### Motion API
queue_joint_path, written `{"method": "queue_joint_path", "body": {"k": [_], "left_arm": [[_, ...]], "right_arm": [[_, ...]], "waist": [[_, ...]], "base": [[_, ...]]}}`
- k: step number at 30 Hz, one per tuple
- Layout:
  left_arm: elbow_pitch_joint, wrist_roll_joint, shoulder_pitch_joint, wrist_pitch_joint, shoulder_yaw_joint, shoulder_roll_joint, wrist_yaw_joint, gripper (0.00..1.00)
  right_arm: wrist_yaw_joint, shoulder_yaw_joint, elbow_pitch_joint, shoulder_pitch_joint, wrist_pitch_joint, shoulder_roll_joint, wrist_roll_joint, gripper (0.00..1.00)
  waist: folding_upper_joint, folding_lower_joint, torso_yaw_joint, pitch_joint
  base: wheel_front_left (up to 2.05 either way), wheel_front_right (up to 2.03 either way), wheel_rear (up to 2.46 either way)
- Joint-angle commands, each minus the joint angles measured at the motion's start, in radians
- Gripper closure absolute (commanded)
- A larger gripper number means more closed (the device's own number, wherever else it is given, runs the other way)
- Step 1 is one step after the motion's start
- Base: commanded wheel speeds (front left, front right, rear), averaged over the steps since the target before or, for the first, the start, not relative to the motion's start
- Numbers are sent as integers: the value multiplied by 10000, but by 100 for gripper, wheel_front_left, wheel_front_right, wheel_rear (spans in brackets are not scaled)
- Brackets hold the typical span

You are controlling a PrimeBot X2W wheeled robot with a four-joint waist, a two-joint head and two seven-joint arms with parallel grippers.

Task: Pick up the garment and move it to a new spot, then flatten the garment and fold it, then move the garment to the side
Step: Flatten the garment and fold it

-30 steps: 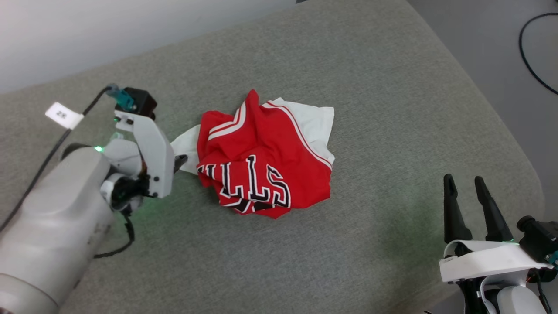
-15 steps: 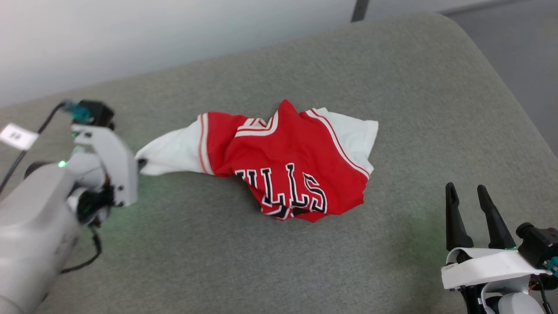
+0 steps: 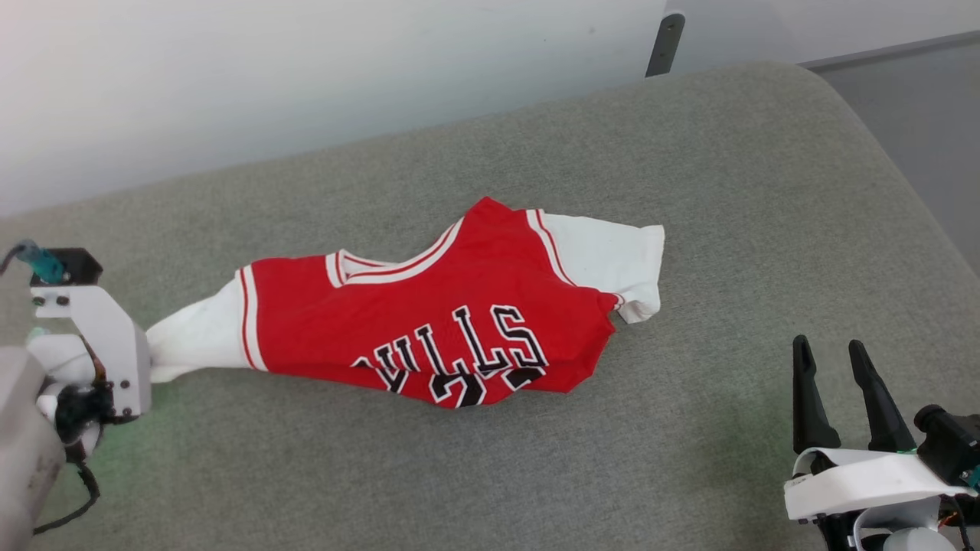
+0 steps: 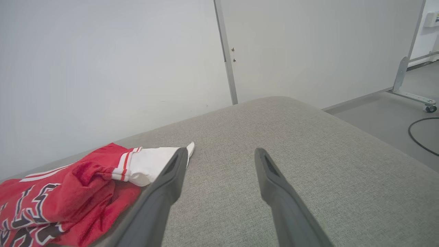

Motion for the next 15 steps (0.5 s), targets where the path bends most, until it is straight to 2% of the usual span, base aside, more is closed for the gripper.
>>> {"method": "queue_joint_path", "body": {"k": [1, 4, 5, 6, 7, 8, 12, 15], "left_arm": [[111, 62, 93, -93, -14, -41, 87, 100], [220, -144, 237, -304, 106, -254, 34, 100], [235, -266, 276, -475, 228, -335, -3, 88], [247, -373, 325, -678, 337, -399, -30, 60], [237, -416, 399, -938, 406, -435, -55, 16], [204, -445, 513, -1202, 450, -448, -85, 0], [-252, -551, 1083, -2520, 645, -663, -226, 0], [-792, -304, 1577, -3990, 673, -723, -232, 0]], "right_arm": [[-7, -20, -9, 146, -11, 10, -42, 0], [-7, -46, 5, 162, -11, 10, -153, 0], [-7, -33, 1, 176, -11, 10, -225, 0], [-7, -6, 3, 182, -11, 12, -301, 0], [-7, 28, 9, 190, -11, 10, -384, 0], [-7, 72, 17, 175, -11, 12, -458, 0], [-7, 259, 72, 41, -11, -15, -858, 0], [-7, 490, 306, -114, -11, -326, -973, 0]], "waist": [[0, 0, -26, -15], [0, 0, -18, -99], [0, 0, 2, -146], [0, 0, 27, -197], [0, 0, 67, -252], [0, 0, 108, -301], [0, 0, 477, -448], [0, 0, 928, -539]], "base": [[0, 0, 0], [0, 0, 0], [0, 0, 0], [0, 0, 0], [0, 0, 0], [0, 0, 0], [0, 0, 0], [0, 0, 0]]}}
